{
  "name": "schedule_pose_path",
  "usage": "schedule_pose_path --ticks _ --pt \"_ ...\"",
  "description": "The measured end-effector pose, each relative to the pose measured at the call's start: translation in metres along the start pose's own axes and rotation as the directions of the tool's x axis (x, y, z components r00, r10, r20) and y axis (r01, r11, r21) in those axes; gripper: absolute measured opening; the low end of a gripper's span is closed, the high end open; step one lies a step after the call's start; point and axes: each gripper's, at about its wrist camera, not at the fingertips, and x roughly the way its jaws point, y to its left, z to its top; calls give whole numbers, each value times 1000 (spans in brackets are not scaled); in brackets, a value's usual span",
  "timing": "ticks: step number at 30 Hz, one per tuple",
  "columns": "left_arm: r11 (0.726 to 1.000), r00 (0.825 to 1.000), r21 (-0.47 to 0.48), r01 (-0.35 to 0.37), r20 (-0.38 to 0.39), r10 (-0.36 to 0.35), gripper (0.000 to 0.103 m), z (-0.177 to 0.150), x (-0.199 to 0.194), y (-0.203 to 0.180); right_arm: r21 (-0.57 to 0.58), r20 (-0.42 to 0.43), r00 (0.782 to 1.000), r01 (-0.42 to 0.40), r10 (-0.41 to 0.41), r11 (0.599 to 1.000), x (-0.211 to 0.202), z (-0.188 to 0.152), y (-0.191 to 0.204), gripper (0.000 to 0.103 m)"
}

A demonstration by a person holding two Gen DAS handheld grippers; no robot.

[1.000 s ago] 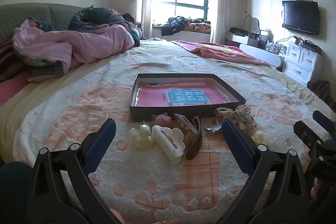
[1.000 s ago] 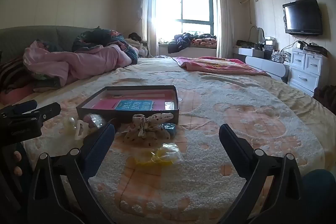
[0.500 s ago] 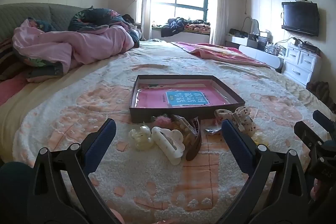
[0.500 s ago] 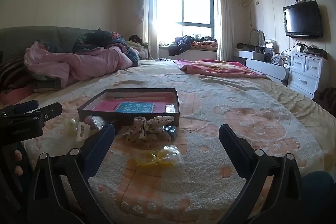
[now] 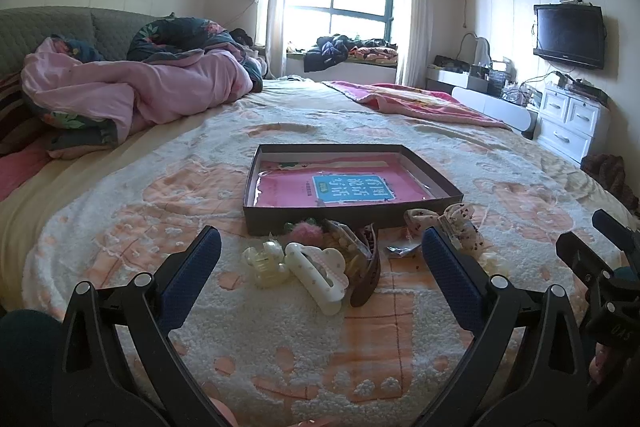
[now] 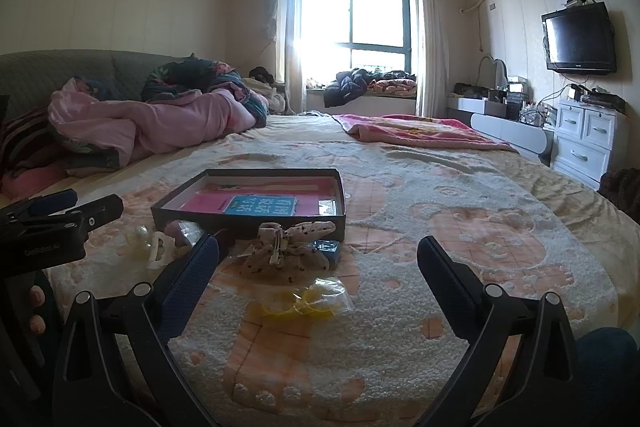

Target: Organize jewelry

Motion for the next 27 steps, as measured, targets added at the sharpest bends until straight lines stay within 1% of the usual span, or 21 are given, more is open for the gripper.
schedule_pose_path --ticks 27 --pt "1000 1000 4 3 4 -3 92 4 -1 -7 -2 -2 1000 -4 4 1000 0 -1 2 97"
